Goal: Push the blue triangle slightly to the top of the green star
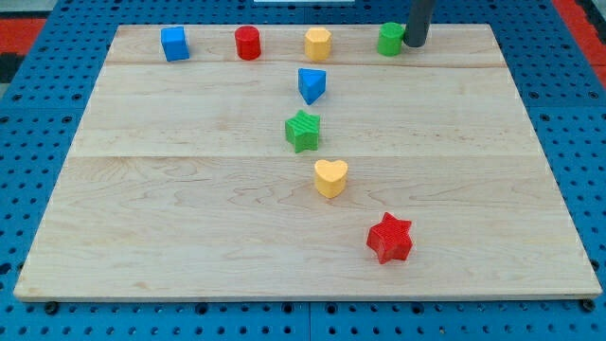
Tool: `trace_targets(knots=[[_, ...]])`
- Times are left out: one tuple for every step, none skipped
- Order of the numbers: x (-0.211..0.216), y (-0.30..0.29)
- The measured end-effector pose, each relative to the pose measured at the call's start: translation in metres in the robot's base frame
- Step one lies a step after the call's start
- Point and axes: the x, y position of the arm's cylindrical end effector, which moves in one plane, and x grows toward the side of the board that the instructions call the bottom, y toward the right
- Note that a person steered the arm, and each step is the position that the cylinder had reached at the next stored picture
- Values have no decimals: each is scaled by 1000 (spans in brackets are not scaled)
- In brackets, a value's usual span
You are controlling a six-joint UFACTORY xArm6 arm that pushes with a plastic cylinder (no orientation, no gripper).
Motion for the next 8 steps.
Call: trace_targets(knots=[[6, 39], [27, 39], [38, 37], [42, 37], [52, 12], [52, -37], [52, -84], [52, -128]])
